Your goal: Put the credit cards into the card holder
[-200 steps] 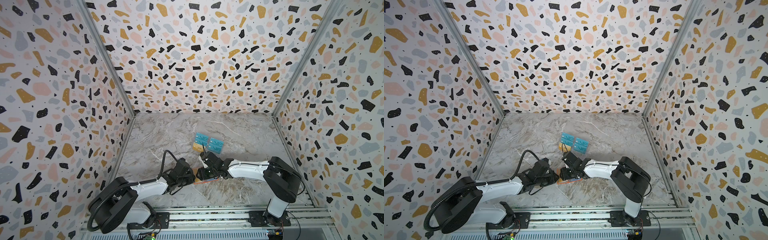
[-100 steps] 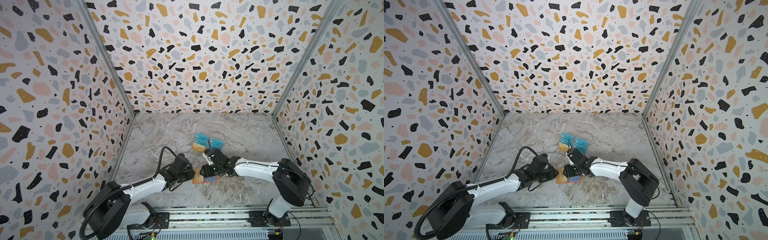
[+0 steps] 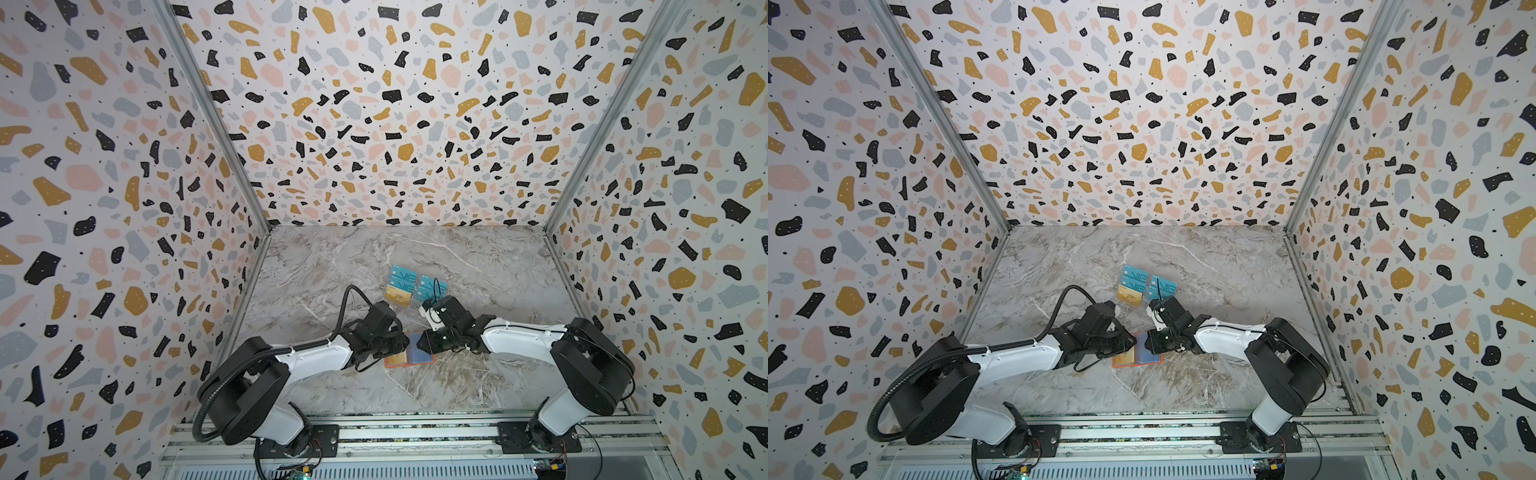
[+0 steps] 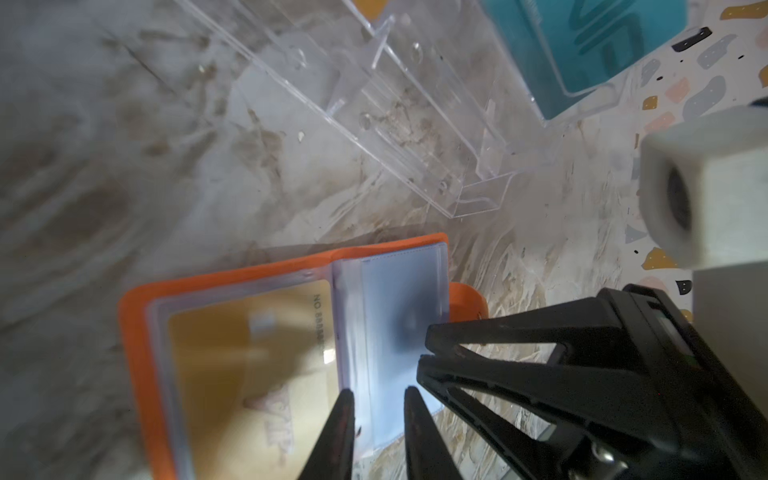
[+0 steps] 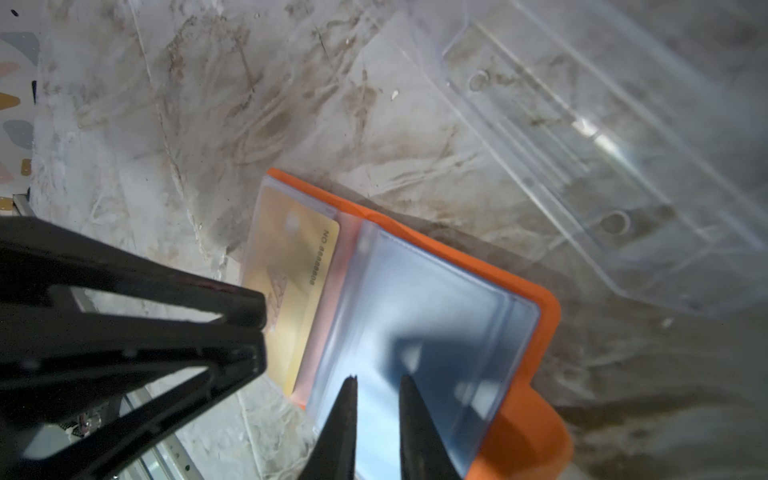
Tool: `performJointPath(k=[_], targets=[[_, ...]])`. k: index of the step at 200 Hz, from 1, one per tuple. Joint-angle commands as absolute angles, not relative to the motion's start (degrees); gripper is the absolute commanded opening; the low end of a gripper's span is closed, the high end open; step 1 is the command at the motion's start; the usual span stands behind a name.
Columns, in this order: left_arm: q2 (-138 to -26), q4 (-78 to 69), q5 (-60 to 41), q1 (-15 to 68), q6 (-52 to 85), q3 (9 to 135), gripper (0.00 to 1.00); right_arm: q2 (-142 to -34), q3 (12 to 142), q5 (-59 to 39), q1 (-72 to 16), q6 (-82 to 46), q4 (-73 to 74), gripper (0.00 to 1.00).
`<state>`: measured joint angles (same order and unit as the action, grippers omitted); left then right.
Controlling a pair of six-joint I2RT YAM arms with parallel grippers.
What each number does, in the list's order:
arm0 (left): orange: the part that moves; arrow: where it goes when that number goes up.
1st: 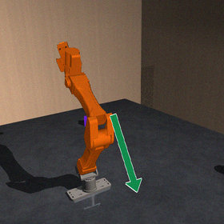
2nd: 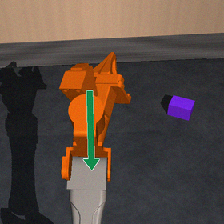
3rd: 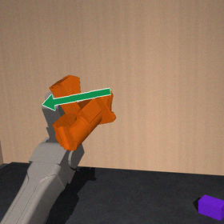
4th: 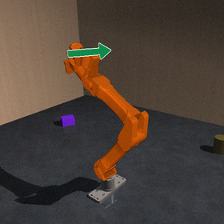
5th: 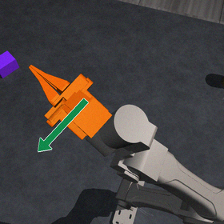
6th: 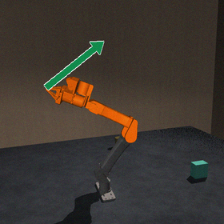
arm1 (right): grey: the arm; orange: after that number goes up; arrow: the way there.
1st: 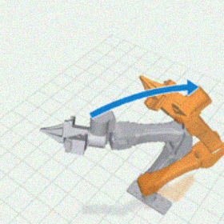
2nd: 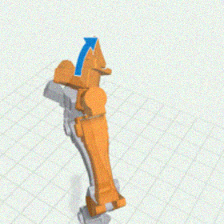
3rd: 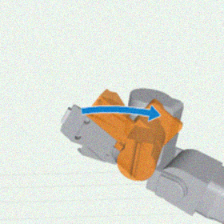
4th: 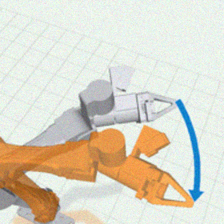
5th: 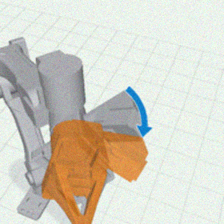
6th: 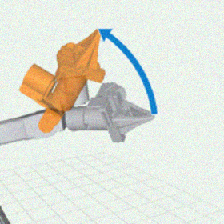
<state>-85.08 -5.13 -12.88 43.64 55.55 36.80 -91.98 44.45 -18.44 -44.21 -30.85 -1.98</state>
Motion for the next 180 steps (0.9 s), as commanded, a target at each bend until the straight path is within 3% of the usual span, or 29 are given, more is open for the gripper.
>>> performJointPath(k=[1,50,180], targets=[[-86.72,-9.44,-14.64,43.84,56.34,38.95,0.25,-90.86,42.95,-18.26,-43.43,-30.11,-1.37,0.2],[-90.73,-12.53,-17.14,43.89,56.34,39.05,0.33,-91.19,41.42,-17.31,-43.33,-30.45,-1.15,0.19],[-94.24,-20.39,-19.27,43.95,61.05,35.55,0.34,-90.28,39.77,-17.79,-42.89,-31.51,0.08,0.19]])
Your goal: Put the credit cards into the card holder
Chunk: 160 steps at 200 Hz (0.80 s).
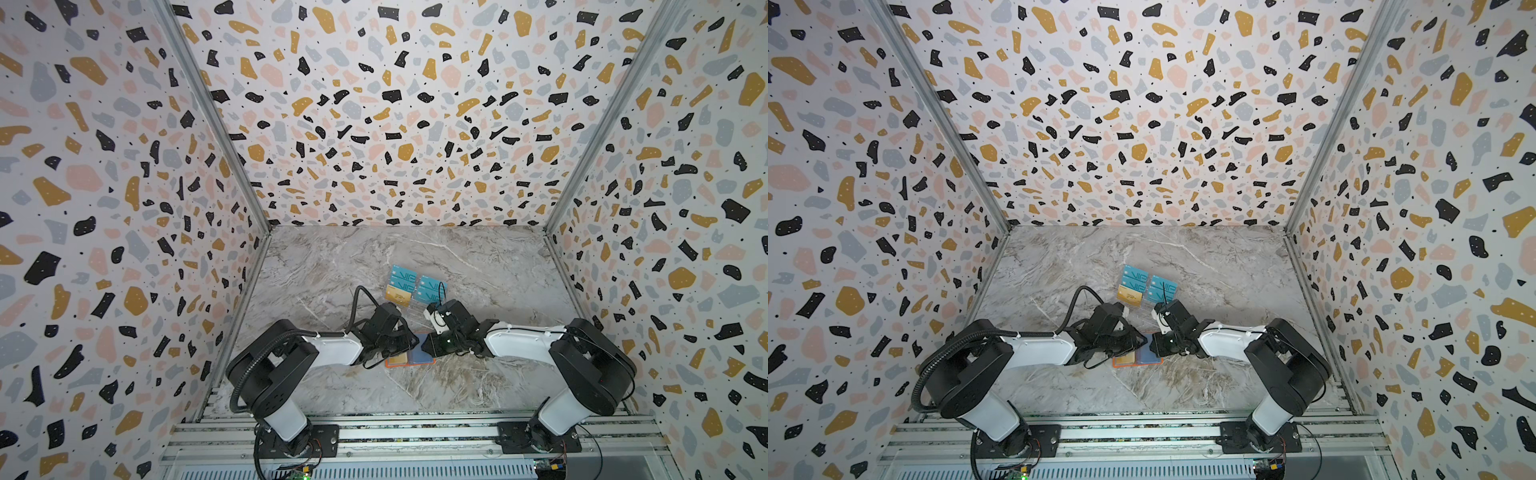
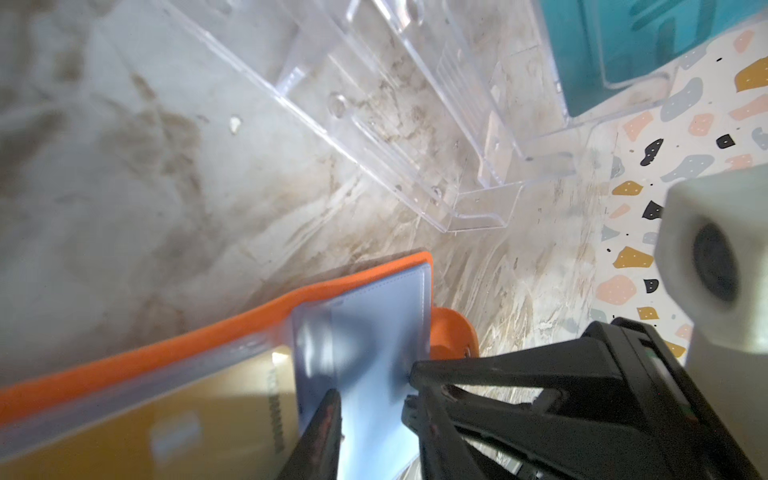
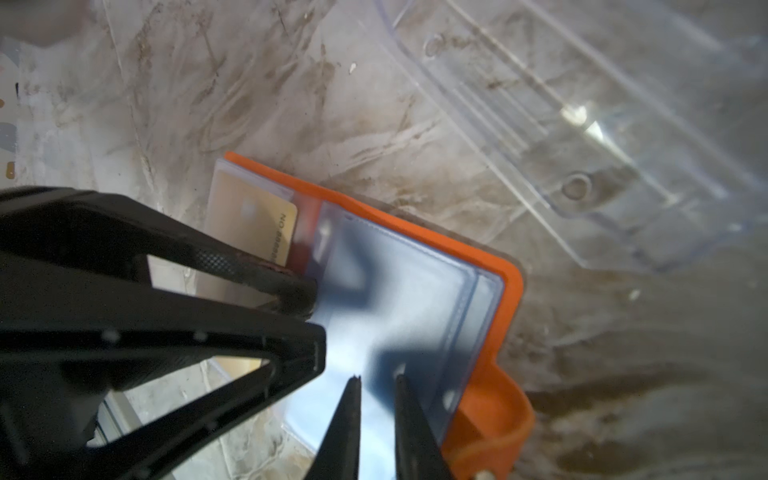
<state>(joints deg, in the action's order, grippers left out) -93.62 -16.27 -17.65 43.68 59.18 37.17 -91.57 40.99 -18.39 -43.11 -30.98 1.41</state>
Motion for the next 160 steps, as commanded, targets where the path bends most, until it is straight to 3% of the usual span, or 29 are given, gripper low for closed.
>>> performJointPath(k=[1,160], targets=[[-94.27,-20.56,-19.3,43.95,61.11,35.49,0.34,-90.32,39.75,-17.82,-42.89,-31.53,0.13,0.19],[-95.93,-41.02,-23.99,41.89,68.03,27.25,0.32,-83.64,38.77,-15.87,-42.37,-33.16,2.25,0.18]])
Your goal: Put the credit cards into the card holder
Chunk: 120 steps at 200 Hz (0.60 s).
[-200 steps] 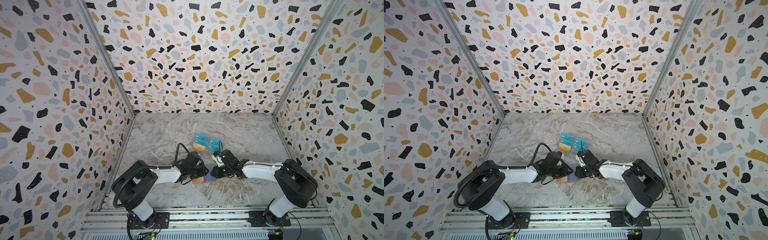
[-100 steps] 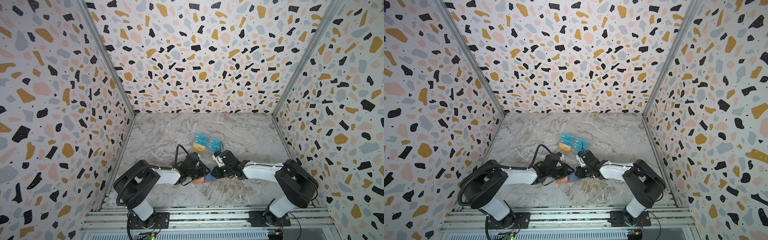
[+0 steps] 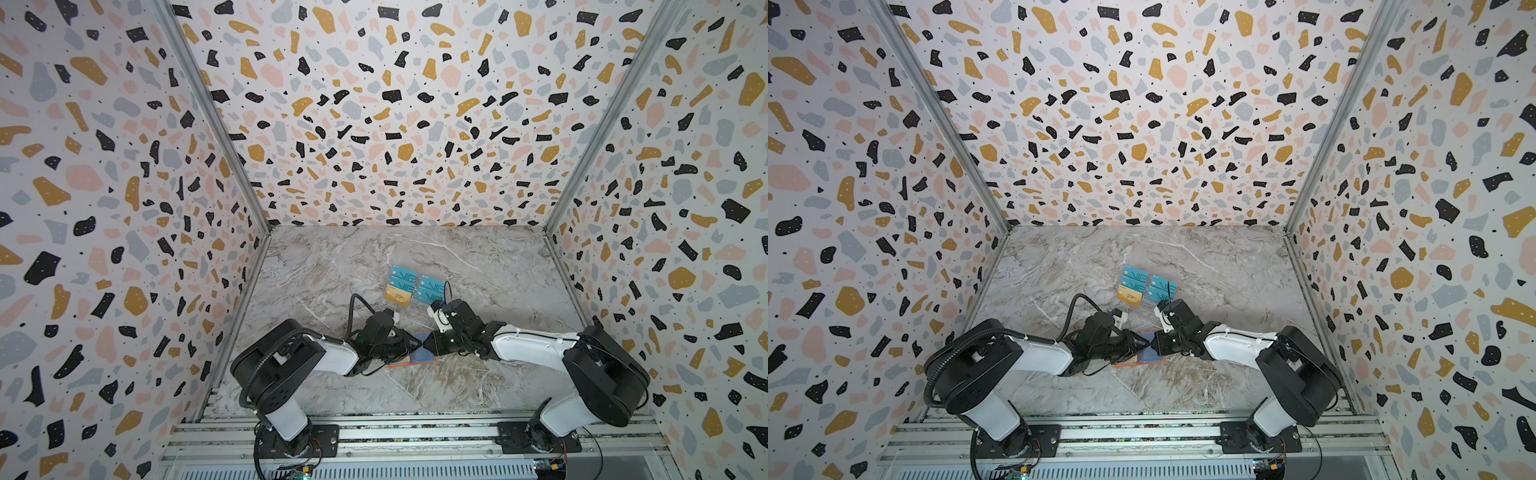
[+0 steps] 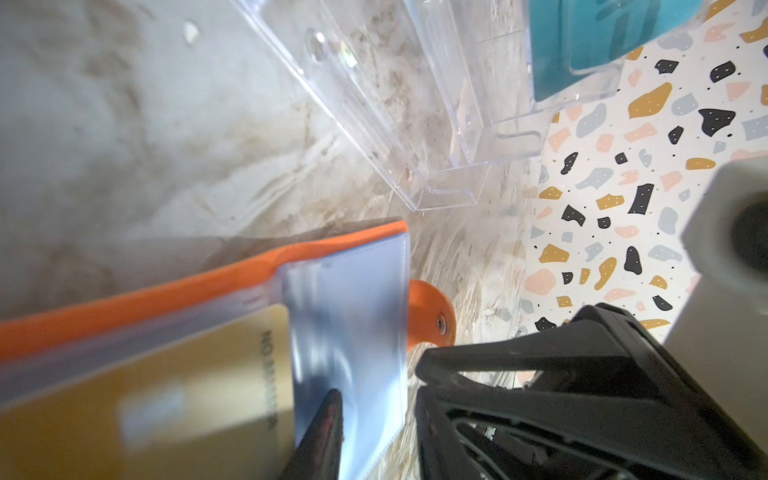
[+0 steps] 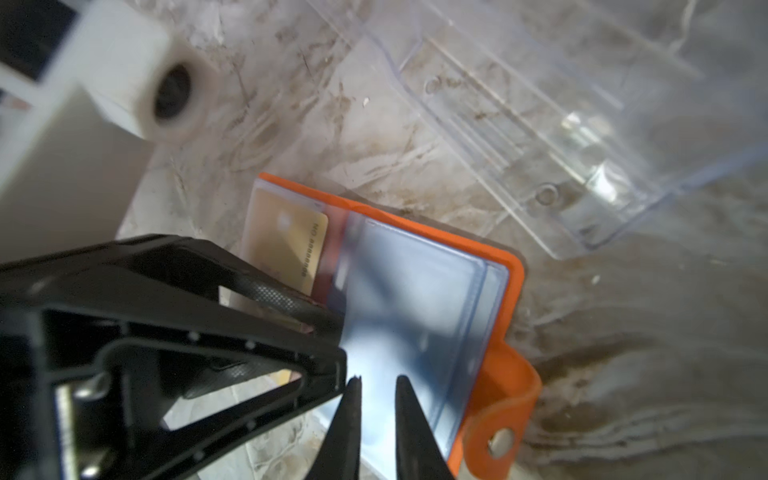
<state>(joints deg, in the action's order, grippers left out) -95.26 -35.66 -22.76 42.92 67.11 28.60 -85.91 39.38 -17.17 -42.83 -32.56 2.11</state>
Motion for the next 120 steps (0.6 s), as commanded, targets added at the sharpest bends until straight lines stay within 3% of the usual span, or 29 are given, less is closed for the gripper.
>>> performJointPath(k=[1,120], targets=[[-95.95,-41.08,-23.99,41.87,68.03,27.25,0.32,-83.66,38.72,-15.89,-42.32,-33.19,2.22,0.18],[-100.15,-45.38,-27.7,41.22,66.49,29.7,0.32,-91.85,38.8,-18.19,-41.22,-32.26,1.76,0.15]])
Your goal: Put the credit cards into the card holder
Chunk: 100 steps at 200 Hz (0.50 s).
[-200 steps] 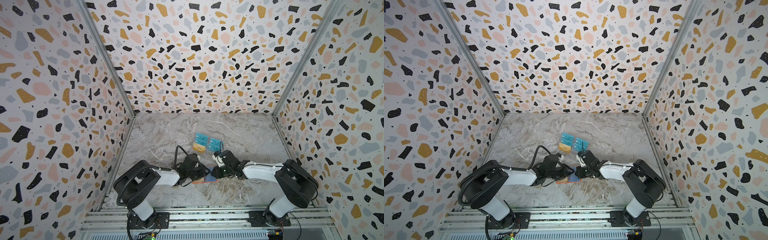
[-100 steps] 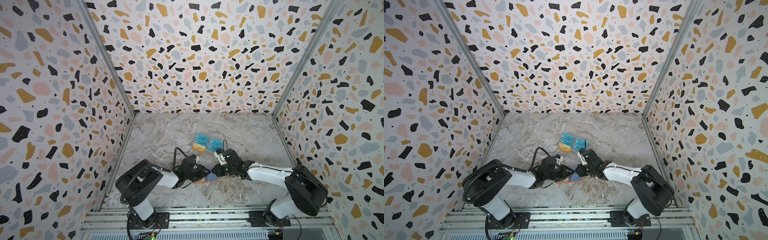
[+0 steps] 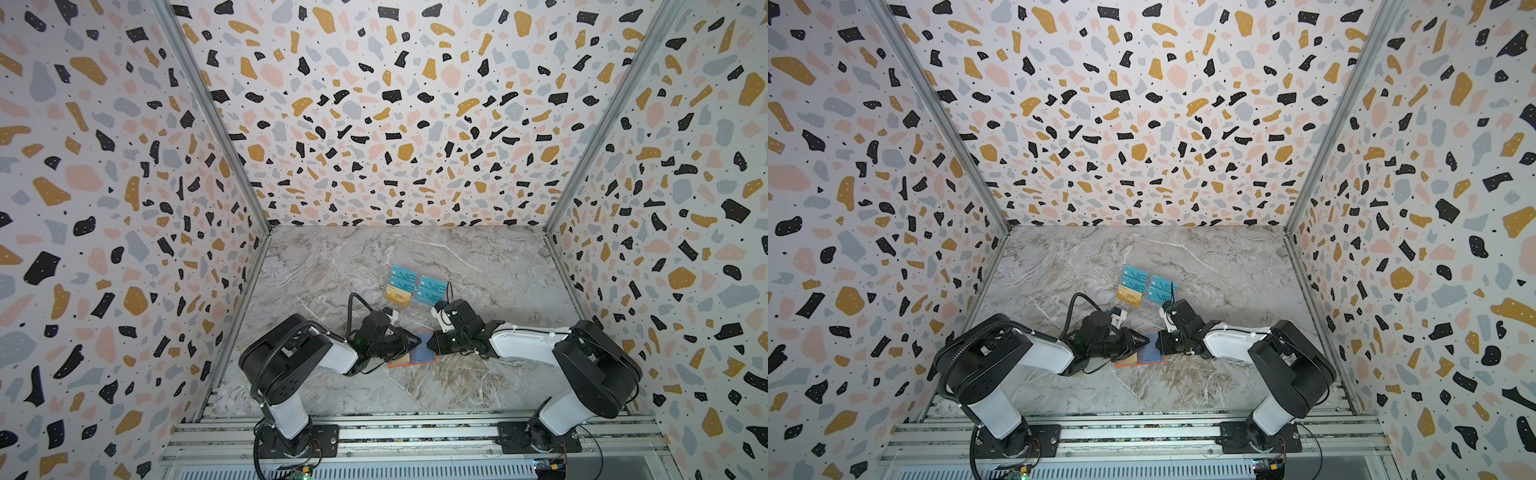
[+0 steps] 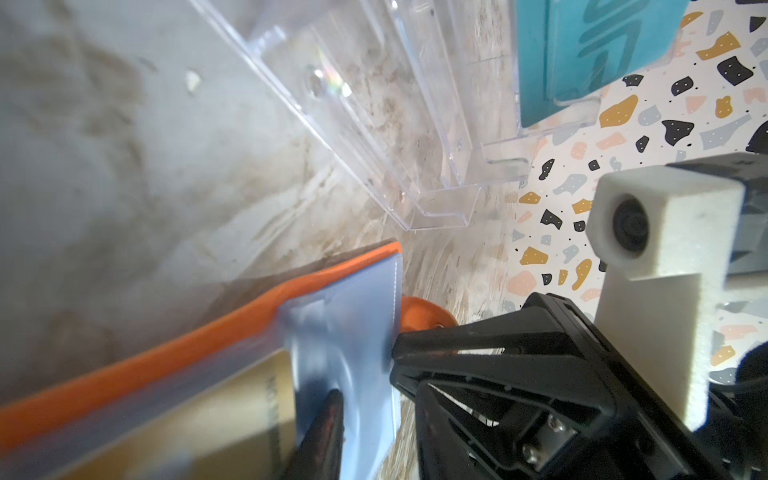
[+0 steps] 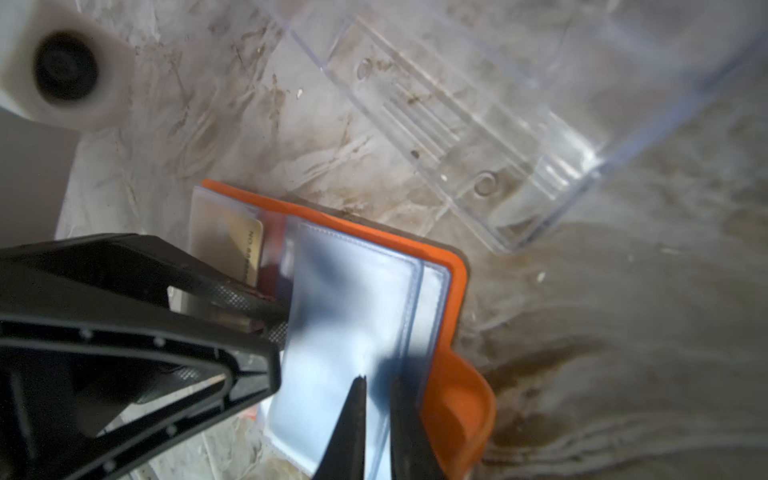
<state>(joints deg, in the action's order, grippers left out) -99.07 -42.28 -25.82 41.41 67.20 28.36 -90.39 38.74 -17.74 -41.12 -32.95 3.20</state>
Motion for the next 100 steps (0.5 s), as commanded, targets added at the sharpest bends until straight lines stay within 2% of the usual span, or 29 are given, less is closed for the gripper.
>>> performJointPath(k=[1,70,100], targets=[[-100.17,-45.45,-27.69,41.18,66.47,29.7,0.32,-91.85,38.83,-18.19,-41.22,-32.26,1.8,0.15],[-103.08,-46.14,-28.65,40.78,65.38,31.33,0.32,-91.1,38.67,-18.56,-41.22,-32.52,1.72,0.15],[-102.67,-46.49,-28.23,40.78,66.12,30.56,0.28,-88.73,38.67,-17.81,-41.22,-32.85,1.1,0.15]])
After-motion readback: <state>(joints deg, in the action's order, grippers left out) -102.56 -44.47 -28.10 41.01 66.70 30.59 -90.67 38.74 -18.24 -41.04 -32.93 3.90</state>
